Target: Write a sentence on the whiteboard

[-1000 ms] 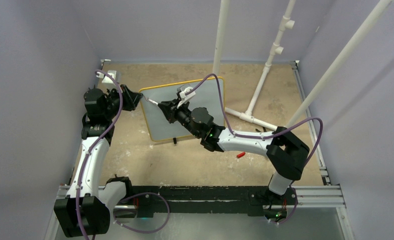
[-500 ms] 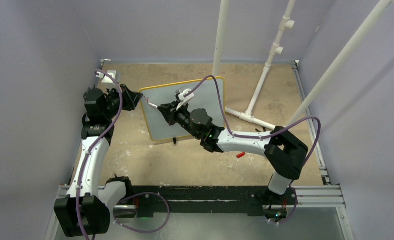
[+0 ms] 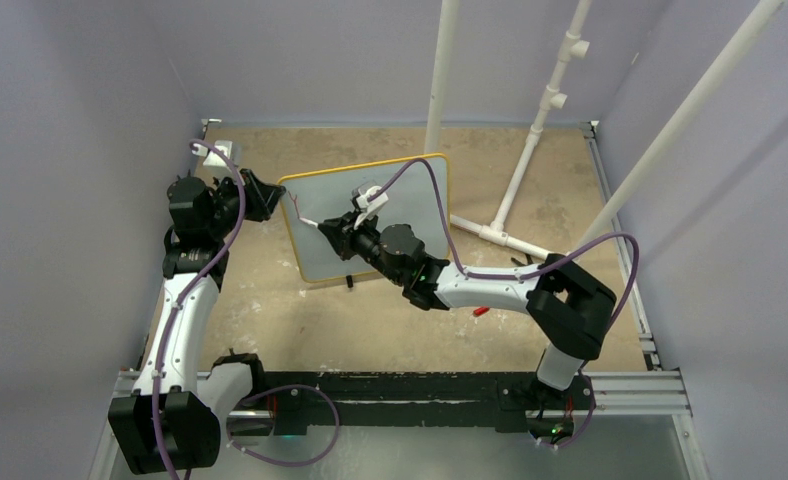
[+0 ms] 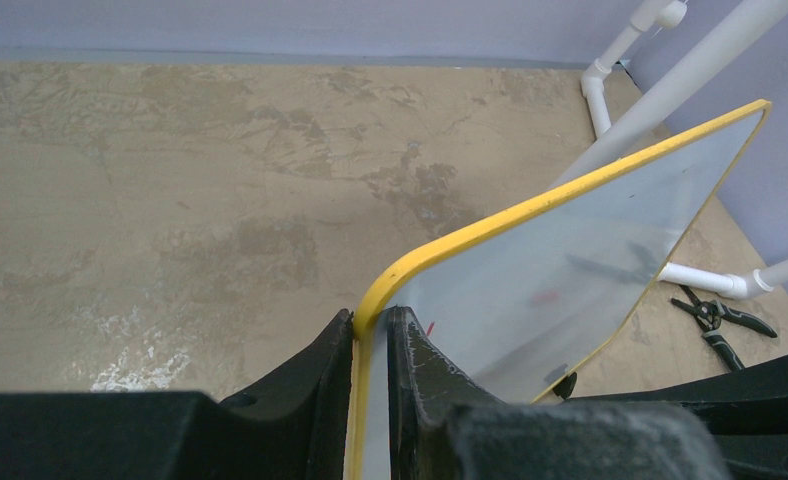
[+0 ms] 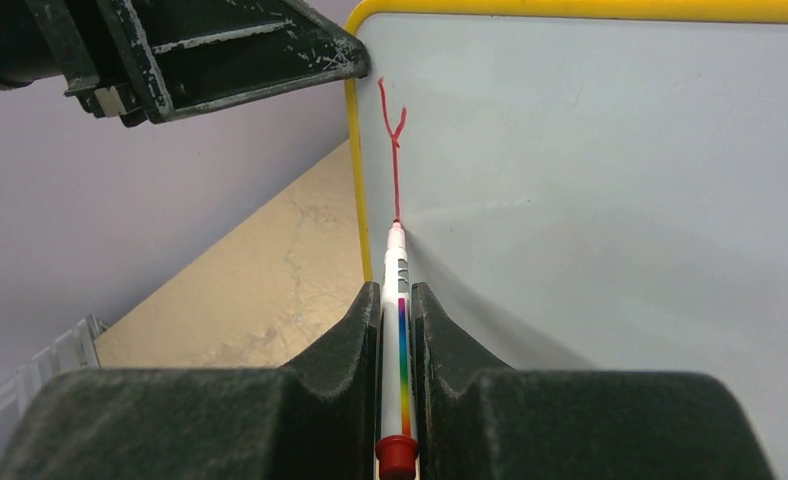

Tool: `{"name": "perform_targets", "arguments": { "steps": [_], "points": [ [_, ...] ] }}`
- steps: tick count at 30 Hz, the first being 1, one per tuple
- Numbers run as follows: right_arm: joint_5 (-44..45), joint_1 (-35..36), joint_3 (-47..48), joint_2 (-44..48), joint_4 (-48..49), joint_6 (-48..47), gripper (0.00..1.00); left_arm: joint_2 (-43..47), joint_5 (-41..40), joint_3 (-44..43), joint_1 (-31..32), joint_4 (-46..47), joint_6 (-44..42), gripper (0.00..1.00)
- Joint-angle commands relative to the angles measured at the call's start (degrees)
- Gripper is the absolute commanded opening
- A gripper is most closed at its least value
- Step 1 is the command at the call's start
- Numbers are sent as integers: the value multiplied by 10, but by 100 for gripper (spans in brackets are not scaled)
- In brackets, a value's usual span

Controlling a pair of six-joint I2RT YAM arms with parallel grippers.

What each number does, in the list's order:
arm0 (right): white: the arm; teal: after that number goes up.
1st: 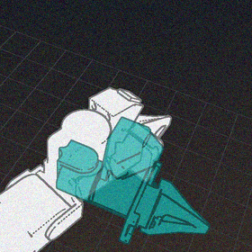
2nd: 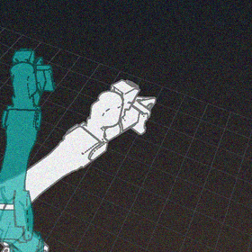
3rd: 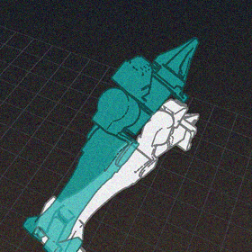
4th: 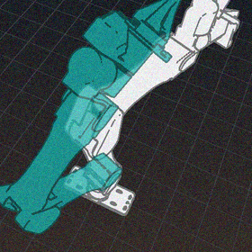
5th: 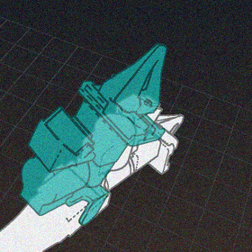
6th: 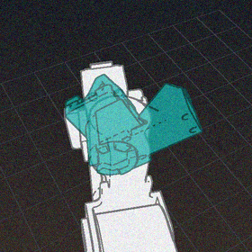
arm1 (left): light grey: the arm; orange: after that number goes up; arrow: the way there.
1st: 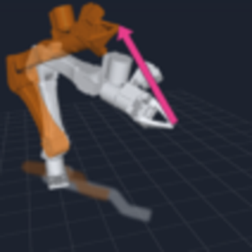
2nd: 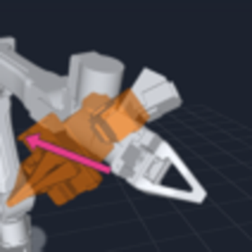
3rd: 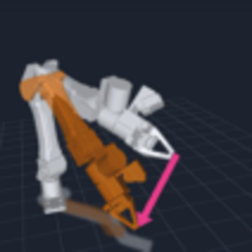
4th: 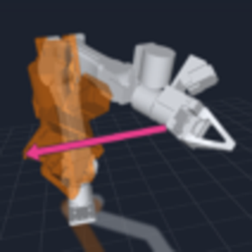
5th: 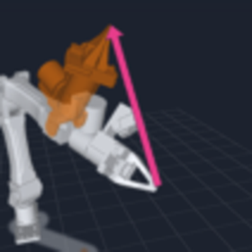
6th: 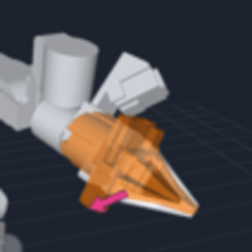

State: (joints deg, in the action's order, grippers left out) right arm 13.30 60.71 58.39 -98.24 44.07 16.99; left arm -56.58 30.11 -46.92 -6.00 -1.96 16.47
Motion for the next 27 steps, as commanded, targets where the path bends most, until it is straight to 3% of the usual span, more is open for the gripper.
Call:
{"name": "perform_targets", "arguments": {
  "steps": [1, 27],
  "points": [
    [-17, 3, -8, 41, 22, -5, 0, 2, 15, 4, -4, 31, 2, 11],
    [35, -8, 18, 32, 12, -13, 0, 1, 18, 4, -5, 31, 1, 10]
  ]
}}
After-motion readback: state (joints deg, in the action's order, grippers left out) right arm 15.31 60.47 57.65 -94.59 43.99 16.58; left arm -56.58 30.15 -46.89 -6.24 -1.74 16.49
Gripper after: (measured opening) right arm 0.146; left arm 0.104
